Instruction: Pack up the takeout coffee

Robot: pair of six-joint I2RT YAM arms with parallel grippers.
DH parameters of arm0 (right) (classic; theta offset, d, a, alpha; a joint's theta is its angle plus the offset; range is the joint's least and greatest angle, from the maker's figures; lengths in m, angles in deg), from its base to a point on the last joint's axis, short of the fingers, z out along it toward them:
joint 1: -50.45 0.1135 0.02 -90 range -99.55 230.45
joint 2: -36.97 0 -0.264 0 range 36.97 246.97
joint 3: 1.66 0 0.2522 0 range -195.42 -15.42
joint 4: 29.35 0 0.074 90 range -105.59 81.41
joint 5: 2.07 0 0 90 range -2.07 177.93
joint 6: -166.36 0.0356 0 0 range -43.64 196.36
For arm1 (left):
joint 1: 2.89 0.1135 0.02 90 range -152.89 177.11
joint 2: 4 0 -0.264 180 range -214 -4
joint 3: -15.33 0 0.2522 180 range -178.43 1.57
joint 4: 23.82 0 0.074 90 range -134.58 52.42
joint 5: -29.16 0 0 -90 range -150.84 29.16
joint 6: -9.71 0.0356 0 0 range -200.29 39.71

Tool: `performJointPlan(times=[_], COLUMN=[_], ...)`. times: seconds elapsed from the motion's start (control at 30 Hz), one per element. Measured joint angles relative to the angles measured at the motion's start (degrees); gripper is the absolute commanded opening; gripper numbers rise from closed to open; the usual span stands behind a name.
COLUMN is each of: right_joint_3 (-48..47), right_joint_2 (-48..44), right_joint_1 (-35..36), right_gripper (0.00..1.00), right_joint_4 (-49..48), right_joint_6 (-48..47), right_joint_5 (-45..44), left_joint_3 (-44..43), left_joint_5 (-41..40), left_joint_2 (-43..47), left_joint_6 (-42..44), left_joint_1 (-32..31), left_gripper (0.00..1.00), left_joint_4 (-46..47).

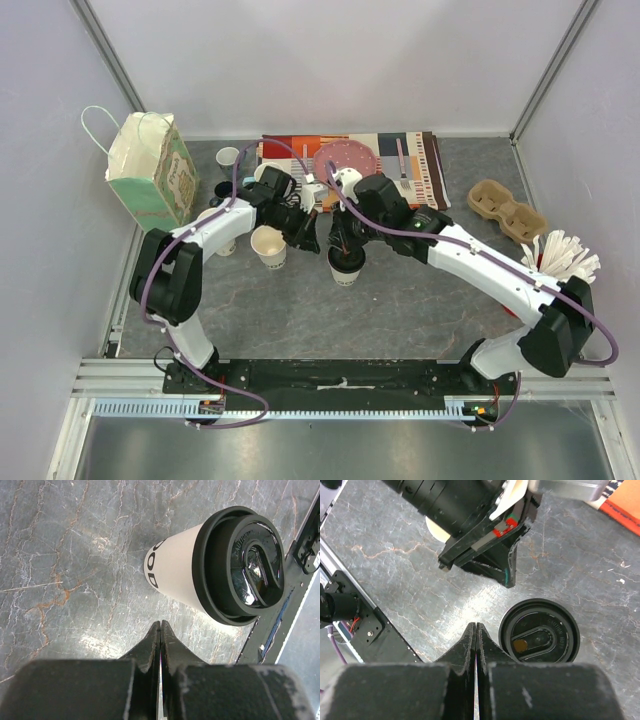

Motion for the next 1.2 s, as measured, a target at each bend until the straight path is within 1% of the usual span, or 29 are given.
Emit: performJointPlan(times=[0.1, 0.13, 0.23, 0.3, 0.33, 0.37, 0.43, 0.53, 0.77, 1.0, 1.1, 1.2], right_joint_3=[0.31, 1.4, 7.43, 12.68, 14.8, 16.0, 17.18, 19.04, 18.53, 11.06, 7.63, 7.28], right_joint_2=[0.0, -0.07, 0.59, 2.84, 3.98, 4.72, 4.33, 3.19, 2.23, 1.77, 0.42, -1.64], right_joint_1=[-0.46, -0.9, -2.93, -6.01, -7.43, -9.11, -10.27, -10.38, -10.32, -9.07, -8.31, -7.65], right_gripper=[0.0, 0.0, 0.0, 0.0, 0.0, 0.0, 0.0, 0.0, 0.0, 0.0, 0.0, 0.0], right_joint_4=[-1.33, -3.34, -8.83, -12.0, -14.25, -17.86, -20.94, -23.32, -21.59, -13.99, -12.68, -13.0], right_joint_6=[0.11, 0.26, 0.98, 1.86, 3.39, 4.5, 5.09, 5.57, 6.45, 5.9, 5.38, 5.14], right_joint_5=[-0.07, 0.17, 2.38, 3.65, 5.64, 7.76, 8.22, 8.24, 9.07, 9.11, 9.03, 8.9], left_joint_3=[0.24, 0.33, 0.63, 0.92, 1.05, 1.22, 1.46, 1.7, 1.68, 1.33, 1.07, 1.05], left_joint_5=[0.11, 0.28, 1.33, 1.66, 1.77, 2.12, 2.62, 3.04, 3.04, 2.99, 2.99, 2.99], left_joint_2=[0.15, 0.15, 0.13, 0.13, 0.13, 0.13, 0.13, 0.13, 0.17, 1.25, 1.53, 1.53], left_joint_6=[-0.02, -0.02, -0.02, -0.04, -0.04, -0.04, -0.04, -0.04, -0.04, -0.02, -0.02, -0.02], left_joint_1=[-0.04, -0.04, -0.09, -0.2, -0.31, -0.55, -0.98, -1.57, -1.68, -1.68, -1.68, -1.68], left_gripper=[0.03, 0.03, 0.03, 0.03, 0.03, 0.03, 0.03, 0.03, 0.03, 0.03, 0.03, 0.03], left_joint_4=[0.0, 0.02, 0.02, 0.04, 0.02, 0.02, 0.02, 0.02, 0.02, -0.15, -0.13, -0.17])
